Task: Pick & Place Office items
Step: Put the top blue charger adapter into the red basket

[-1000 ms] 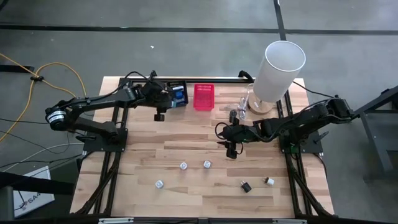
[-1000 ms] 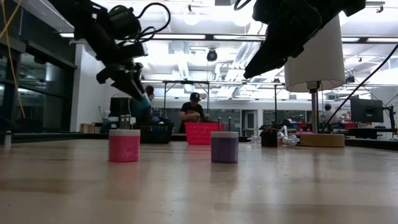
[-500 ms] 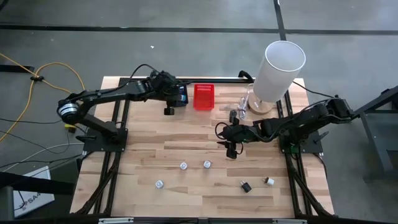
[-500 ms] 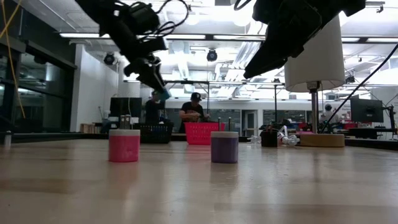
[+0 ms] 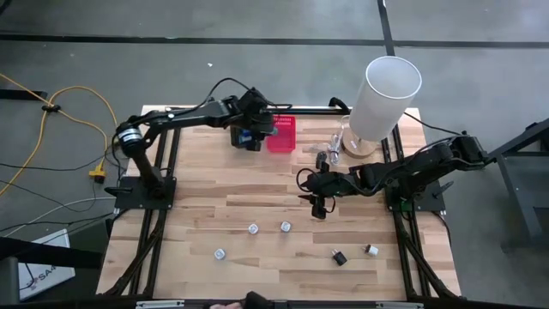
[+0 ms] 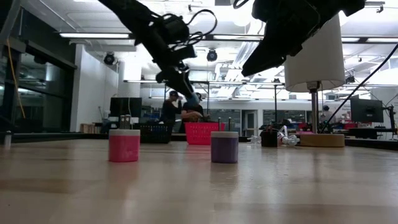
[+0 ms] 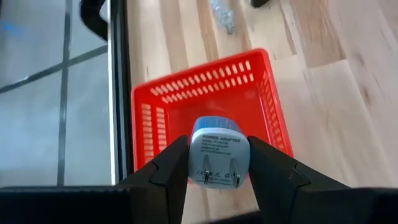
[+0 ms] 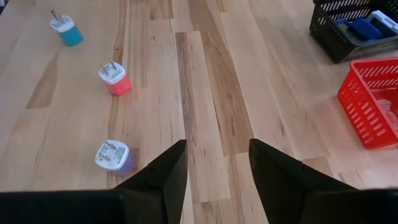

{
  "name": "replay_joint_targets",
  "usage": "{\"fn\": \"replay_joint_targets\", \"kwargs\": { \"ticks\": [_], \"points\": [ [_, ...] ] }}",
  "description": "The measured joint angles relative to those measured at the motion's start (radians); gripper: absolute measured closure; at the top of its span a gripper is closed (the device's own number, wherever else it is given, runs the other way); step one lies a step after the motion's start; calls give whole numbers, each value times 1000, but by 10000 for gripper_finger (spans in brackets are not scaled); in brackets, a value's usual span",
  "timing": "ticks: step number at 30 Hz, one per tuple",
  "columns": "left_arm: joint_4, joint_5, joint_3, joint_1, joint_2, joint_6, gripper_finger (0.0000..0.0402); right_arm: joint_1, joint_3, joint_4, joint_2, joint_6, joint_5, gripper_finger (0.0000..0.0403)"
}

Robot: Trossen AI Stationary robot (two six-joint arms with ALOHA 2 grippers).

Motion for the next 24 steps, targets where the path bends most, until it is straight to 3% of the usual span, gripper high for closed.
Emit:
{"fn": "replay_joint_targets", "kwargs": {
  "ticks": [10,24],
  "points": [
    [0,38,82,0,109,87,265,0,0,8,0,0,0,243],
    [40,61,94,2,217,136,265,0,0,26,0,0,0,243]
  ]
}}
